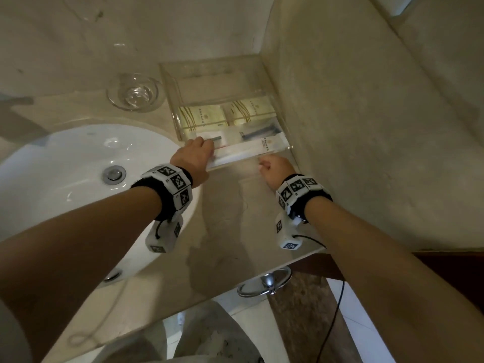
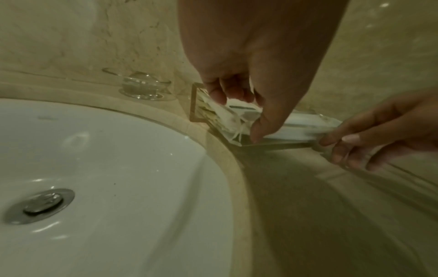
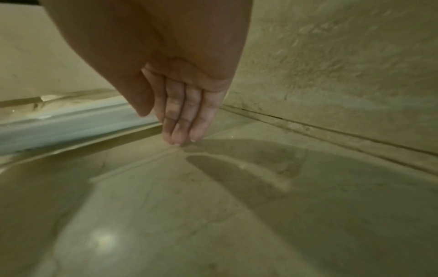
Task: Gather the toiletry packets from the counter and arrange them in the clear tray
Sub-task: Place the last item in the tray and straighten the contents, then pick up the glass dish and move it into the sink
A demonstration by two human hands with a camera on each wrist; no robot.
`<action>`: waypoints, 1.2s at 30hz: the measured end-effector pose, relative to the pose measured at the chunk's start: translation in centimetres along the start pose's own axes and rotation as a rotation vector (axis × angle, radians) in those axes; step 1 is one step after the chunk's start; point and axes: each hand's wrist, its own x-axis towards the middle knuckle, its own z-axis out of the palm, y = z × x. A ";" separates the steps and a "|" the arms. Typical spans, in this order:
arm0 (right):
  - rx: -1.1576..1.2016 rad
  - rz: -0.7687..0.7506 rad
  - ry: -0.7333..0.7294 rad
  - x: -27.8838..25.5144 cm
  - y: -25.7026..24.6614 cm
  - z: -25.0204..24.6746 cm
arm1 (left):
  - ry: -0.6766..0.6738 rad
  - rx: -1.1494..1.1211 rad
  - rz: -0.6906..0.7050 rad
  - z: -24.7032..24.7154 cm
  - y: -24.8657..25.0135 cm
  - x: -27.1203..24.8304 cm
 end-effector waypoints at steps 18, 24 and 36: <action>0.075 0.148 -0.124 5.4 -4.0 -0.3 | 0.315 0.086 -0.105 -1.6 -2.7 3.7; 0.075 0.143 -0.126 6.9 -4.6 -0.6 | 0.301 0.060 -0.122 -2.0 -3.5 5.4; -0.064 0.105 -0.129 6.7 -6.0 -0.8 | 0.304 -0.064 -0.144 -2.2 -5.3 5.5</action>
